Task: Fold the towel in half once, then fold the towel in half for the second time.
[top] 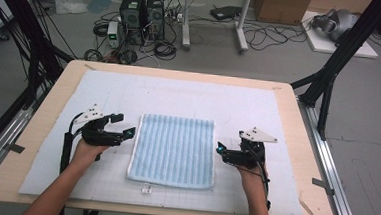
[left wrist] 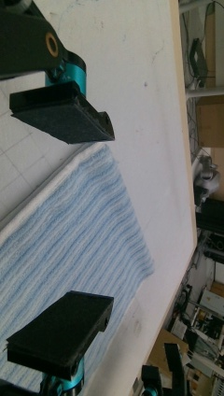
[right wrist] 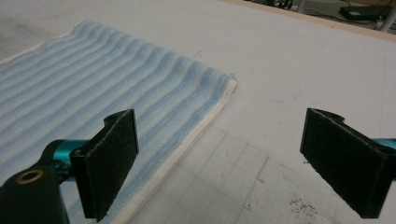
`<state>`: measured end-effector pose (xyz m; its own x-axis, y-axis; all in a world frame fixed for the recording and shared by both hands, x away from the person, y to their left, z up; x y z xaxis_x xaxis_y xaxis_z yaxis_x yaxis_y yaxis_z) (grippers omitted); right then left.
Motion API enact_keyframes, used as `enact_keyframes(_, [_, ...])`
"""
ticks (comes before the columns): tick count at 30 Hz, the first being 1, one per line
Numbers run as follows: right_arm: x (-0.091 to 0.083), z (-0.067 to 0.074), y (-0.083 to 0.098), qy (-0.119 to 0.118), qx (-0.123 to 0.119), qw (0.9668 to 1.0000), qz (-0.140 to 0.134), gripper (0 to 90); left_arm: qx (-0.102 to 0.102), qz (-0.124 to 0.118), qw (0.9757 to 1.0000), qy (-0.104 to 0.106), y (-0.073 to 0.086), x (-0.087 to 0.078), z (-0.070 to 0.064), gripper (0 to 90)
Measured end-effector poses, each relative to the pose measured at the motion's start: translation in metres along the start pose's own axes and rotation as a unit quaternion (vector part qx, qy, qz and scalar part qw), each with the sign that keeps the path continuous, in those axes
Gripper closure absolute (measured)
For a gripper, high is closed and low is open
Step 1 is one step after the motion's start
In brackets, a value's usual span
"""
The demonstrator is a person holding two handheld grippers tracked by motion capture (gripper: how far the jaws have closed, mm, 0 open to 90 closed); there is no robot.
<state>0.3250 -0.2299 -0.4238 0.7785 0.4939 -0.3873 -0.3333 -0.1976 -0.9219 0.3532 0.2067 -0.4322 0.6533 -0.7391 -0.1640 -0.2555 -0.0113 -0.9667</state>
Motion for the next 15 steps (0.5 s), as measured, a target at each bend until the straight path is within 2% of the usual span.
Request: enact_keyframes(15, [-0.0038, -0.0018, -0.0002, 0.003, 0.009, 0.9999, -0.003, 10.6, -0.009, 0.002, 0.9999, -0.006, -0.0011, 0.0018, 0.0001, 18.4])
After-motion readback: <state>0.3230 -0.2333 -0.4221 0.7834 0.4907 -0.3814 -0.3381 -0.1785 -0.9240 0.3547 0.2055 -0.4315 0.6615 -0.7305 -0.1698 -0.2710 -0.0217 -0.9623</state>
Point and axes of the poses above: each handheld gripper's, and its own axes: x roughly forward along the jaws, y roughly out of its underside, z roughly to its left, the point moved 2 cm from there along x, roughly forward along the jaws, and after that the axes turned 7 degrees about -z, right-handed, at the moved point
